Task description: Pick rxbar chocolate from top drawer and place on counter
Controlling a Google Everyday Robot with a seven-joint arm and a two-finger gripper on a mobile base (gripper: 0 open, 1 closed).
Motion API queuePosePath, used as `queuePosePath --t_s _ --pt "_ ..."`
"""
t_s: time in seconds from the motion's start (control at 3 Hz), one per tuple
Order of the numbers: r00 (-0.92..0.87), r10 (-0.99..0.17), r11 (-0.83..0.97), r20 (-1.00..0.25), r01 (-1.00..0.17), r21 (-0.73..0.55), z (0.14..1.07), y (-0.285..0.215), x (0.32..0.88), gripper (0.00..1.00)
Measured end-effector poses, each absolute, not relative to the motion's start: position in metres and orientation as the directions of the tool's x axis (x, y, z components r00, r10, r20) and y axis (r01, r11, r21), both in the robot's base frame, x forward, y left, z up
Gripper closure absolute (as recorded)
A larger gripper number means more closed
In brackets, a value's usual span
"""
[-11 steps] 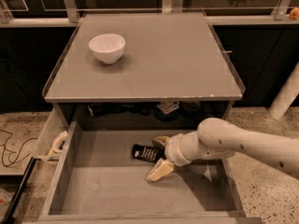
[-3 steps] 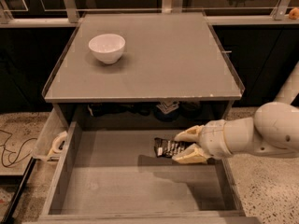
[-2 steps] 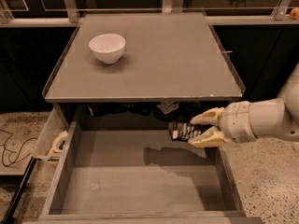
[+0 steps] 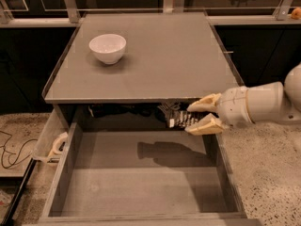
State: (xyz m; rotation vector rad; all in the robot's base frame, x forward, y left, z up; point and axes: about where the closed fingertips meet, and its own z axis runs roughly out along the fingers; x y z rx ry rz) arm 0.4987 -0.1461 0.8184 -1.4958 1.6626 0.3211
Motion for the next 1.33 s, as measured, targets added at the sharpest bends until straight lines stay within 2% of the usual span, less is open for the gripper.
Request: queuePosePath --t_s 0.67,1.0,1.33 --pt "0.239 -0.709 0.167 -0.663 -0.857 -0.488 0.902 -0.115 0.546 1.0" --pt "0.289 -0.702 0.14 -0.651 -0.841 -0.523 0.929 -0.1 0.567 1.0" --pt "0.295 -0.671 0.131 -0.68 -0.856 -0.5 0.937 -0.083 0.605 1.0"
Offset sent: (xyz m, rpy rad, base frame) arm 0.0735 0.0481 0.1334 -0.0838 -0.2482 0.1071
